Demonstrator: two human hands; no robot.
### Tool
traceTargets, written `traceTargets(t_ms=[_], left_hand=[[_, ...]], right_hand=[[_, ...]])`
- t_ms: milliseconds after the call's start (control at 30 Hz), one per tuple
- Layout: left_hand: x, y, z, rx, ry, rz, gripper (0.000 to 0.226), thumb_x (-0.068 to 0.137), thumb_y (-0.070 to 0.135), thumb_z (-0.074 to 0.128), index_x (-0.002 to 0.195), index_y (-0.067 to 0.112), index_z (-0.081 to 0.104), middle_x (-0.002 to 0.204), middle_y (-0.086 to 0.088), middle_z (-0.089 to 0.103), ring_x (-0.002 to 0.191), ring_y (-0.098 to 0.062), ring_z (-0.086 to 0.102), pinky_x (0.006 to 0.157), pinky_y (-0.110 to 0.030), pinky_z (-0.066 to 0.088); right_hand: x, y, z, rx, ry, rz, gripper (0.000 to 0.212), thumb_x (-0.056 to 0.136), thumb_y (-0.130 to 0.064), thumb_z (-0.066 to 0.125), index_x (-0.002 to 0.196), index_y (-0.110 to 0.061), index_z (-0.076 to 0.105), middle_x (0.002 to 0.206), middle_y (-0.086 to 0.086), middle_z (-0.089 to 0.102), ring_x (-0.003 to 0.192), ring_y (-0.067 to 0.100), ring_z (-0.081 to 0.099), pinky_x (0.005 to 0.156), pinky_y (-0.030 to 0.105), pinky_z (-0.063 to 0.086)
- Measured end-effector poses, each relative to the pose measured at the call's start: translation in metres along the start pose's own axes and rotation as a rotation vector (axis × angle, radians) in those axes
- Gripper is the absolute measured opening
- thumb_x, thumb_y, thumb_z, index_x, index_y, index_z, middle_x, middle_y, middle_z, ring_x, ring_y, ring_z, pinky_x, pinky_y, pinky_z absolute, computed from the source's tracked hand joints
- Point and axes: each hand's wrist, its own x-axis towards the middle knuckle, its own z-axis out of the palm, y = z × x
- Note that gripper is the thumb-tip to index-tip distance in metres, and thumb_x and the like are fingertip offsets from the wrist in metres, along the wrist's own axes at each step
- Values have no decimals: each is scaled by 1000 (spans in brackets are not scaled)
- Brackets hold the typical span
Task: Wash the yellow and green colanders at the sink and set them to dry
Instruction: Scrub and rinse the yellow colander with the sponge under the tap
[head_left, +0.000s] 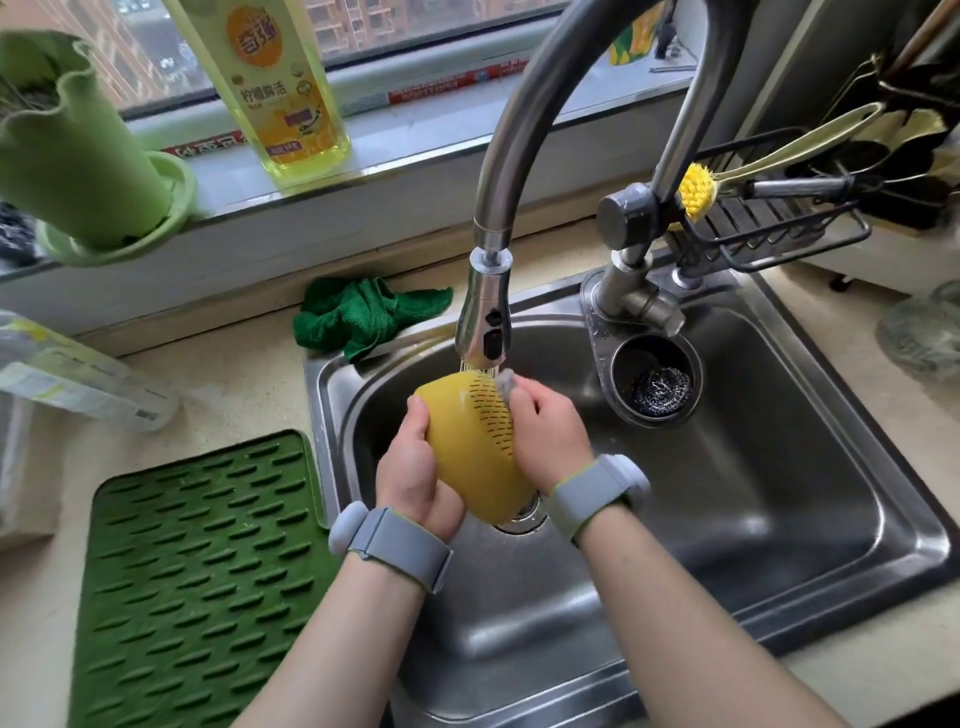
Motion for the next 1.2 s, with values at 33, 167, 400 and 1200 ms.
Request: traceTargets(t_ms=[33, 167, 400, 1200], left_hand=[[2, 1, -1, -15, 6, 9, 72, 90, 63, 46, 133, 6, 56, 126, -23, 65, 115, -41, 63, 96, -55, 50], [-3, -7, 2, 18, 121, 47, 55, 98, 51, 47, 127, 6, 61, 116, -18, 71, 104, -31, 69, 77, -38, 56], [-2, 3, 5, 143, 74, 125, 45, 101, 45, 44, 117, 8, 65, 100, -14, 74, 90, -27, 71, 76, -36, 56], [-6, 7, 10, 10, 174, 49, 55, 96, 54, 49, 125, 8, 61, 114, -19, 71, 102, -36, 69, 86, -50, 56]], right_hand=[[-8, 2, 0, 1, -6, -1, 26, 96, -20, 44, 106, -14, 67, 108, 1, 70, 102, 20, 60, 88, 23, 44], [-31, -14, 17, 26, -57, -205, 28, 96, -13, 47, 117, -14, 66, 121, -10, 60, 113, -1, 51, 99, 7, 32], [-23, -11, 12, 36, -96, -148, 29, 97, -17, 45, 115, -23, 66, 125, -9, 56, 120, 6, 48, 106, 21, 32], [-6, -8, 7, 3, -230, -92, 31, 100, -26, 37, 118, -19, 62, 124, -5, 60, 118, 10, 50, 104, 27, 36]])
